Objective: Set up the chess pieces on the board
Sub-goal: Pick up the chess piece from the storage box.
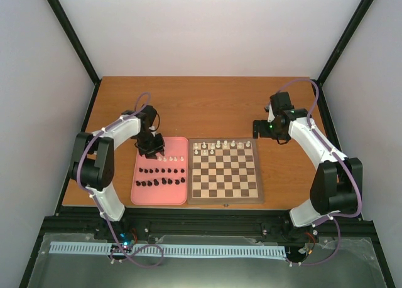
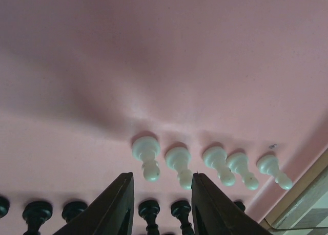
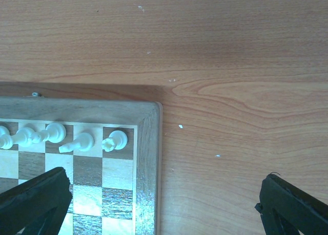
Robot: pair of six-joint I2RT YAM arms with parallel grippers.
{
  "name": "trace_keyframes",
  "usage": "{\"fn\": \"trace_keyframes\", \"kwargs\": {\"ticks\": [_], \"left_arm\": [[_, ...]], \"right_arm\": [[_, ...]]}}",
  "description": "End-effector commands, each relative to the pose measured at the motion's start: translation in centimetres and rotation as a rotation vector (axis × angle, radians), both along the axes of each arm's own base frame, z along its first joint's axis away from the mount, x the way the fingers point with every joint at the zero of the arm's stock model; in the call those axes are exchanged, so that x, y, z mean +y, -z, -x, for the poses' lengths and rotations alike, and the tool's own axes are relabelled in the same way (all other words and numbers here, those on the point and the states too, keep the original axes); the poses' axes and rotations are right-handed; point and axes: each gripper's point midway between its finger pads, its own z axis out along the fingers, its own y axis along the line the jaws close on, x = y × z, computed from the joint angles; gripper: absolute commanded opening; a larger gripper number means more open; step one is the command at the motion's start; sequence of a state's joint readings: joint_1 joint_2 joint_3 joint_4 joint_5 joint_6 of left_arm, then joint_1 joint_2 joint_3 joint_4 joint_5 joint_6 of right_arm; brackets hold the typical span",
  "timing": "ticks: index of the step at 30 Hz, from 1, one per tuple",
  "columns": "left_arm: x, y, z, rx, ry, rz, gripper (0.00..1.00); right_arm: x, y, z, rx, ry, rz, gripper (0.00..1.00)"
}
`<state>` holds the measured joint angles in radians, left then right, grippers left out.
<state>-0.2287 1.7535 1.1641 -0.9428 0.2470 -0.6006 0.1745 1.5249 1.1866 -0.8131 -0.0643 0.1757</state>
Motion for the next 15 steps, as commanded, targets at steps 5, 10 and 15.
{"fn": "trace_keyframes", "kwargs": {"ticks": [5,10,15], "left_arm": [[-0.37,0.33,-0.73,0.010,-0.020,0.023,0.26],[-0.26,0.37,-0.66,0.013,-0.018,0.016,0.21],[-0.09,0.72,-0.40,0.025,-0.013,0.006,0.21]], "right_arm": [[0.06,0.53,0.08,0.008,-0.013,0.013,1.00],[0.12,0.72,0.06,0.013,-0.016,0.013,1.00],[0.16,0.73,0.09,0.015,-0.019,0.012,1.00]]}}
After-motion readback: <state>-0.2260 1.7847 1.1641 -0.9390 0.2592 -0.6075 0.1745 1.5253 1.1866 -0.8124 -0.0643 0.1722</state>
